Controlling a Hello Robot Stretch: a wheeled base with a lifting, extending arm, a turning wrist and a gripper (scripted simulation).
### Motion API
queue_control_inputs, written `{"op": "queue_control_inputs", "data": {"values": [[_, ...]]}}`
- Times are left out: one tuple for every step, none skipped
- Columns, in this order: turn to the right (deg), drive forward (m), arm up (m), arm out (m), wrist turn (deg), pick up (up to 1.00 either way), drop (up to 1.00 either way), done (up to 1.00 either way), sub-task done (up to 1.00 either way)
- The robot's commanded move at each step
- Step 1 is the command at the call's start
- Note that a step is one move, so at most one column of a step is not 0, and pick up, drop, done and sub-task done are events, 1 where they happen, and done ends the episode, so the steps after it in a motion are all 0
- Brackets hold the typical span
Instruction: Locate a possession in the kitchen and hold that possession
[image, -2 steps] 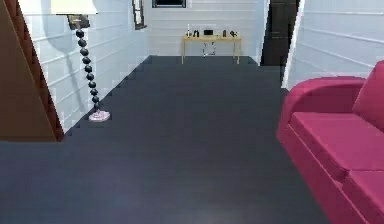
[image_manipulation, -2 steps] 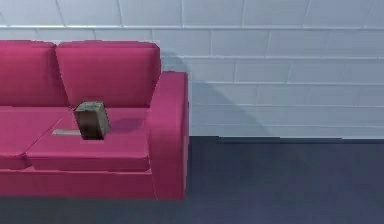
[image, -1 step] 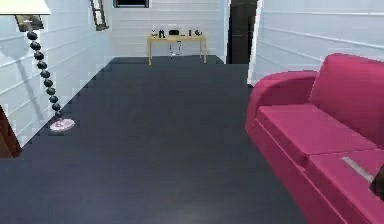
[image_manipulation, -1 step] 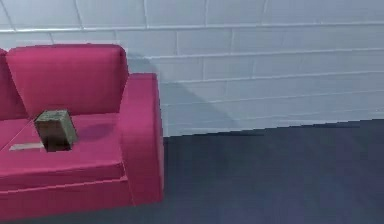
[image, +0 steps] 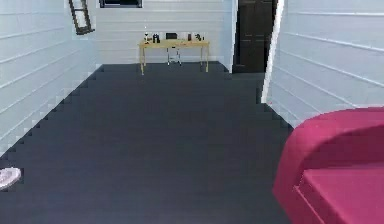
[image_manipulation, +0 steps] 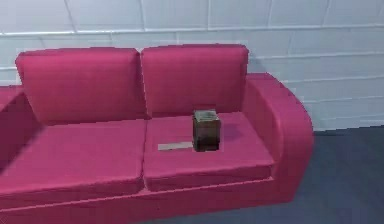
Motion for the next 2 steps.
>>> {"op": "queue_control_inputs", "data": {"values": [[0.0, 1.00, 0.00, 0.00, 0.0, 0.00, 0.00, 0.00, 0.00], [0.0, 0.50, 0.00, 0.00, 0.0, 0.00, 0.00, 0.00, 0.00]]}}
